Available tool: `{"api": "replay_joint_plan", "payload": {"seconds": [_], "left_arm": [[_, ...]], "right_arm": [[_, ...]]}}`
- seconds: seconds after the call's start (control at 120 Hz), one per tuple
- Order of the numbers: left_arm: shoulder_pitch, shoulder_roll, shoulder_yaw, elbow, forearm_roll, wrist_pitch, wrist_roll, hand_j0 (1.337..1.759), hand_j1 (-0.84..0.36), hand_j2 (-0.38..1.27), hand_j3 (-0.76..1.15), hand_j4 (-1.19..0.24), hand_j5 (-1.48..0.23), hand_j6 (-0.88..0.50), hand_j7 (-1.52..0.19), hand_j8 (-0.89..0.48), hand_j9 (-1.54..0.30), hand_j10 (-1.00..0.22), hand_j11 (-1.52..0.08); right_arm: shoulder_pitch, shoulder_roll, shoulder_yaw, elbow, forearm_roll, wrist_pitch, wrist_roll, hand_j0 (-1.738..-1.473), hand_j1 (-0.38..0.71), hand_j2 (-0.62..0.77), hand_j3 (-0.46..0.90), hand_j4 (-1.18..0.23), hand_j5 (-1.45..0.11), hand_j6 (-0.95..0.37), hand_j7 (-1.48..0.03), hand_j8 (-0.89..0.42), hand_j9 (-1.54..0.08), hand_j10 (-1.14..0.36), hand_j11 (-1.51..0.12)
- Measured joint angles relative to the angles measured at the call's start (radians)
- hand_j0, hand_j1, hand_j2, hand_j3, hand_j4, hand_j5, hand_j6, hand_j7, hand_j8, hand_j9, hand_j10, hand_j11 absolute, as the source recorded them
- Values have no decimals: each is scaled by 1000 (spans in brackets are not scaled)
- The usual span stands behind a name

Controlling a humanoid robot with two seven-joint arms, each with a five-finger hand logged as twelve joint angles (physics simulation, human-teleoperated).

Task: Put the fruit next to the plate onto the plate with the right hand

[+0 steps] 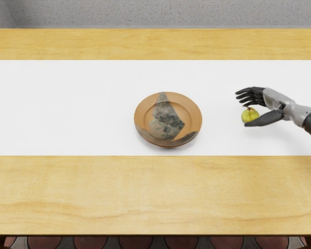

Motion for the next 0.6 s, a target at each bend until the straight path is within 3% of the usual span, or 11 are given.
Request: {"api": "replay_joint_plan", "payload": {"seconds": [0.6], "left_arm": [[1, 0, 0, 0, 0, 0, 0, 1658, 349, 0, 0, 0, 0, 0, 0, 0, 0, 0, 0]], "right_arm": [[-10, 25, -10, -48, 0, -11, 3, -1658, 191, -85, 0, -456, -589, -458, -589, -456, -589, -454, -589]]}}
